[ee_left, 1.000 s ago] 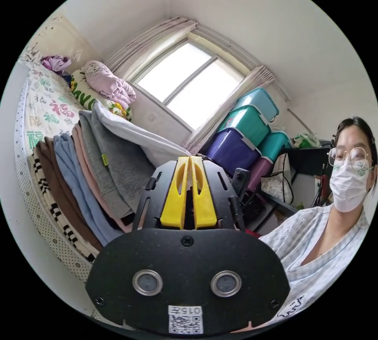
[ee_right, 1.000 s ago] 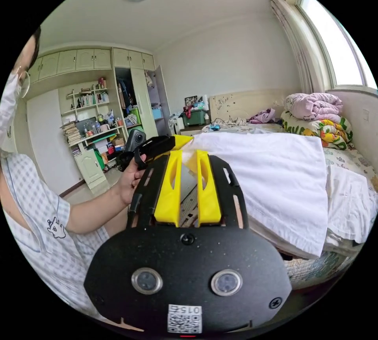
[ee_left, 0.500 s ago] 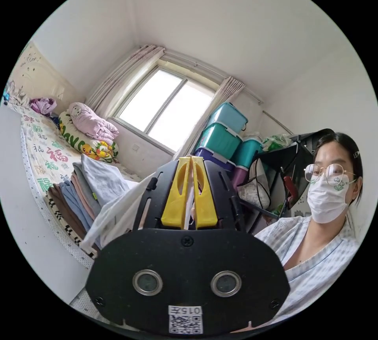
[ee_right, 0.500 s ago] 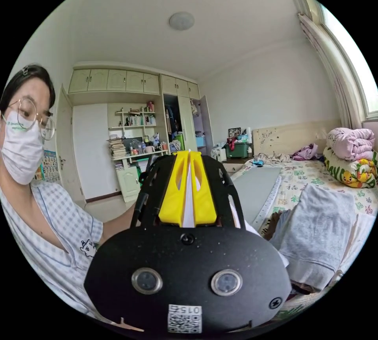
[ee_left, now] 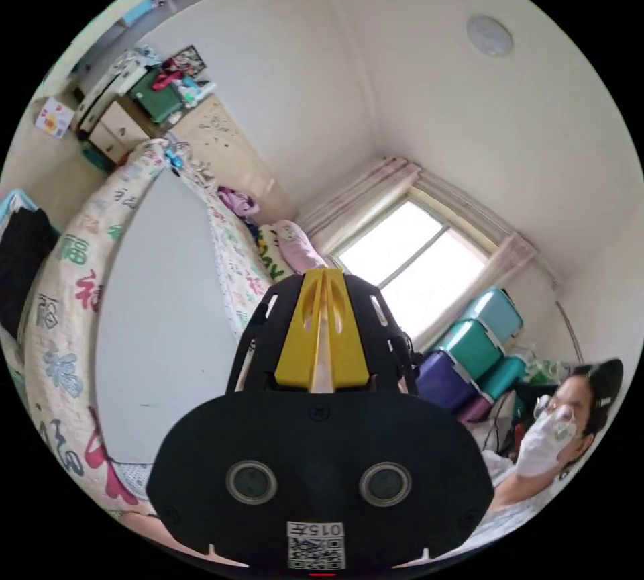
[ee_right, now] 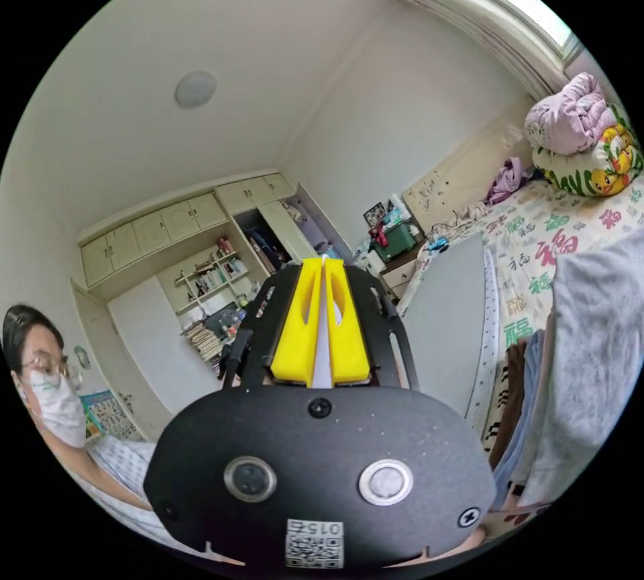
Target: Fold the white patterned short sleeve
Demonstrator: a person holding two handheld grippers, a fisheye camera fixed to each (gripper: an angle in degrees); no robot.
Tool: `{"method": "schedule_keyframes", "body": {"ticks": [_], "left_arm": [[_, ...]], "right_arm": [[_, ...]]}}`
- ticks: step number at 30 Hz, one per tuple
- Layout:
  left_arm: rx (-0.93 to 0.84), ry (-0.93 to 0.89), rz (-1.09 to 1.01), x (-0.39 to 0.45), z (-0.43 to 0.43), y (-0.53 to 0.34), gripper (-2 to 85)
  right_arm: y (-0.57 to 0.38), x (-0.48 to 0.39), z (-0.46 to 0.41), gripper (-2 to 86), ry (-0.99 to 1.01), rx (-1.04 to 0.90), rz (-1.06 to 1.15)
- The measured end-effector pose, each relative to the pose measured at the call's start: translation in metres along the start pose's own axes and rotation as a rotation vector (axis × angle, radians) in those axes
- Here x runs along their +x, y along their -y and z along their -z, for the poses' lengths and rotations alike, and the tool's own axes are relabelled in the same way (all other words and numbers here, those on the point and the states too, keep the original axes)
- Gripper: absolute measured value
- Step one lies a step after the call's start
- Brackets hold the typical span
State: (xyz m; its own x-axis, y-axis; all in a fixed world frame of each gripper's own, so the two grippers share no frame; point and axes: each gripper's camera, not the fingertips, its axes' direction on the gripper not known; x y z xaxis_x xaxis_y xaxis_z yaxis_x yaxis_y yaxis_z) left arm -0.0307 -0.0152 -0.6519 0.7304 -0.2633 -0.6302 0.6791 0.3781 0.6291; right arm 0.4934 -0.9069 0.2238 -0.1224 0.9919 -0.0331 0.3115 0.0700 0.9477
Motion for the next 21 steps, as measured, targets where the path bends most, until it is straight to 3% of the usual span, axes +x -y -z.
{"method": "schedule_keyframes", "body": {"ticks": [5,9,11,15,21], "left_arm": [[0.295,0.135,-0.136,0.083,0.041,0.153,-0.8],[0.236,0.229,-0.19,0.094,0.042,0.19,-0.7],[0.141,0.267,-0.186,0.07,0.026,0.184,-0.7],[0.068,0.169,-0.074,-0.017,0.015,0.132,-0.7],[-0.141,0.26,0.072,-0.131,0.024,0.012,-0.7]], "right_arm": [[0.128,-0.037,-0.001,-0.3,-0.084,0.208,0.097],[0.145,-0.037,-0.005,-0.3,-0.19,0.133,0.196],[0.127,-0.005,-0.002,-0.3,-0.213,0.099,0.166],[0.08,0.061,0.007,-0.2,-0.243,-0.006,0.056],[-0.039,0.16,0.002,-0.1,-0.386,-0.376,-0.097]]}}
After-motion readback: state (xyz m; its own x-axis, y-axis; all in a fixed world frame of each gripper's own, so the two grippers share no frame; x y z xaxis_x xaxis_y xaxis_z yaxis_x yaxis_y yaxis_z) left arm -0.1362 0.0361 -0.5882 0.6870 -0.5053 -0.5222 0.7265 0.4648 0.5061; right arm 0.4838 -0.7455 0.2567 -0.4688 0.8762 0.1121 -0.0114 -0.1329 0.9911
